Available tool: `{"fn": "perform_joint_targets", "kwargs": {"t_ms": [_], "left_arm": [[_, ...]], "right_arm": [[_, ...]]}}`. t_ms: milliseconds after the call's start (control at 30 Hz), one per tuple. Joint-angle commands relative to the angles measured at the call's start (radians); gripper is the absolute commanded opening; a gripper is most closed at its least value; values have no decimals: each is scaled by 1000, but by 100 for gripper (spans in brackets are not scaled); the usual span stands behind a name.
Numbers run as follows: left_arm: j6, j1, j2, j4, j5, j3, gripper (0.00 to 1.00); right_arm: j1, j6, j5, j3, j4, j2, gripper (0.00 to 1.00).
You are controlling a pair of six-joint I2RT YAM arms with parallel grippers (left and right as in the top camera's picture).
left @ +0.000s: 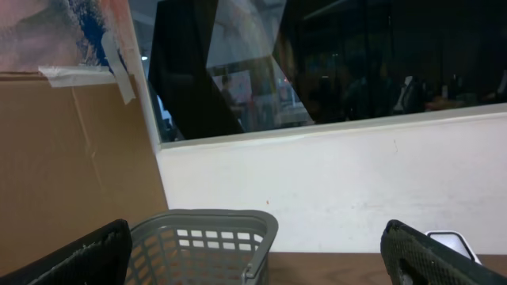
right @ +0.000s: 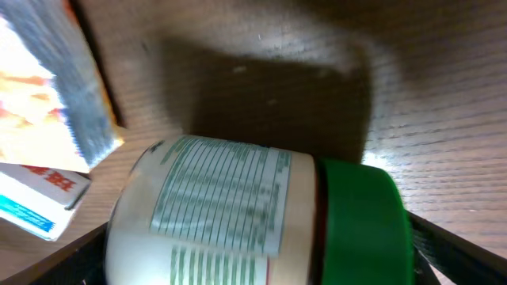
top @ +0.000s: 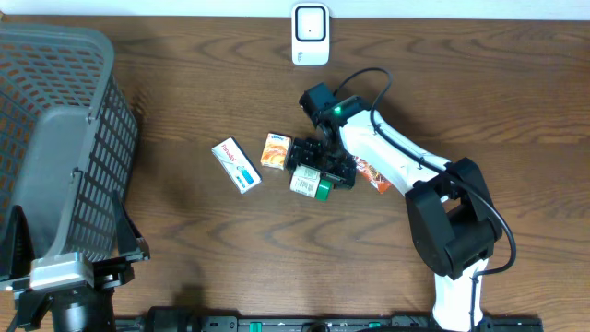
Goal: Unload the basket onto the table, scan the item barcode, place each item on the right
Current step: 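Lower the right gripper onto the green-capped pill bottle and grasp it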
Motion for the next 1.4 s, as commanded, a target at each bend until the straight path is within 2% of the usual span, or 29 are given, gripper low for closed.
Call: {"fn": "perform_joint_targets", "kwargs": {"t_ms": [0, 300, 433, 467, 567, 667, 733, 1000, 1167, 1367], "left_arm": [[-9, -6, -5, 2, 9, 1, 99], [-9, -6, -6, 2, 9, 1, 99], [-9, -6, -6, 2, 9, 1, 99], [-9, -6, -6, -2, 9, 1, 99], [-8, -6, -6, -14, 9, 1, 99], [-9, -5, -6, -17, 9, 1, 99], [-9, -5, -6, -30, 9, 1, 99], [-9, -5, -6, -39, 9, 1, 99], [-9, -5, -6, -39, 9, 1, 99], [-9, -5, -6, -40, 9, 1, 99]], "right_arm": [[11, -11, -6, -48, 24, 4, 99], [14, -76, 7, -53, 36, 4, 98], [15, -119, 47, -53, 35, 4, 84], [15, -127, 48, -53, 35, 4, 84], [16, -147, 58, -53, 36, 4, 84], [18, -155, 82, -53, 35, 4, 89], [20, -174, 85, -53, 35, 4, 98], [37, -196, 133, -53, 32, 4, 99], [68, -195, 150, -53, 43, 4, 89], [78, -195, 153, -53, 46, 4, 83]]}}
